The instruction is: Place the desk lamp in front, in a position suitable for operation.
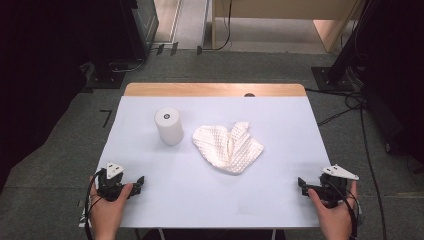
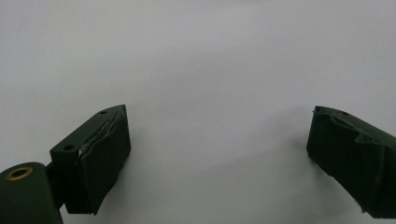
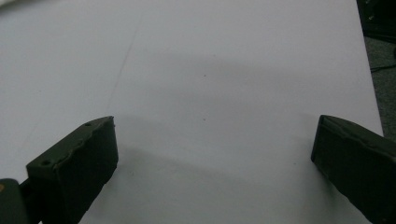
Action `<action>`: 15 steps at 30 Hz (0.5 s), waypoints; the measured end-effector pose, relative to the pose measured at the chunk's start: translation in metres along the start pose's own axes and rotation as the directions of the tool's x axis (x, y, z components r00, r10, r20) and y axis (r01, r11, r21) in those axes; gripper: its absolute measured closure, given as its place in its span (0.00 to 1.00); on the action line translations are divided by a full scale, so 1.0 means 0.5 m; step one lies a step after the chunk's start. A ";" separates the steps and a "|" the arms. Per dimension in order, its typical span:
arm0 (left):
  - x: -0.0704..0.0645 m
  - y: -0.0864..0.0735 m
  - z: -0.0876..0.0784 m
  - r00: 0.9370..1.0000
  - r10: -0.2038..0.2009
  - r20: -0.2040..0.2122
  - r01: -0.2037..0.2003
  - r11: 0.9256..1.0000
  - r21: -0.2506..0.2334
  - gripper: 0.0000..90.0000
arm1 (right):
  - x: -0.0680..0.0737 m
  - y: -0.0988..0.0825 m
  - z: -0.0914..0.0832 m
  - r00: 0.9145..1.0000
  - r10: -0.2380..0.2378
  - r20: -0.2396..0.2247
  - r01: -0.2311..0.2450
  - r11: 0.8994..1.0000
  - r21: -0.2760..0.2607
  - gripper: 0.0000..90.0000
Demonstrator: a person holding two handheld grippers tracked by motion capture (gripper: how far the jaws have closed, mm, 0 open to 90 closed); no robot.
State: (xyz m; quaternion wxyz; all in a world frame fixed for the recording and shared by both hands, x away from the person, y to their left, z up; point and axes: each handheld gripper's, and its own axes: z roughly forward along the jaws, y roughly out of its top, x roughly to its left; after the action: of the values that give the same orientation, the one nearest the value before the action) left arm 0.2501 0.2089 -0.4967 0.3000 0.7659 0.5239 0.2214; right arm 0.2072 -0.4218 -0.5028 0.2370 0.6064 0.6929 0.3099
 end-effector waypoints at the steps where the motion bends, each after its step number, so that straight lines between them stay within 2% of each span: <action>1: 0.000 0.000 0.001 1.000 -0.005 0.001 0.005 1.000 -0.002 0.07 | 0.000 0.000 0.000 1.000 0.000 0.000 0.000 1.000 0.000 0.00; 4: -0.001 -0.001 0.000 1.000 0.004 -0.004 -0.004 1.000 -0.006 0.07 | 0.000 0.000 0.000 1.000 0.002 -0.002 -0.002 1.000 0.001 0.00; 8: -0.001 -0.002 0.000 1.000 0.001 -0.004 -0.001 1.000 -0.008 0.07 | 0.009 0.001 0.004 0.999 -0.028 0.034 0.027 1.000 0.014 0.00; 15: -0.001 -0.001 0.000 1.000 0.002 -0.003 -0.002 1.000 -0.006 0.07 | 0.007 0.001 0.002 1.000 -0.018 0.025 0.018 1.000 0.010 0.00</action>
State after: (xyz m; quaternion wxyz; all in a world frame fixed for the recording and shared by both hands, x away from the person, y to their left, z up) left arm 0.2496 0.2087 -0.4973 0.3014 0.7650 0.5231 0.2243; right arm 0.2079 -0.4182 -0.5031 0.2454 0.6051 0.6968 0.2969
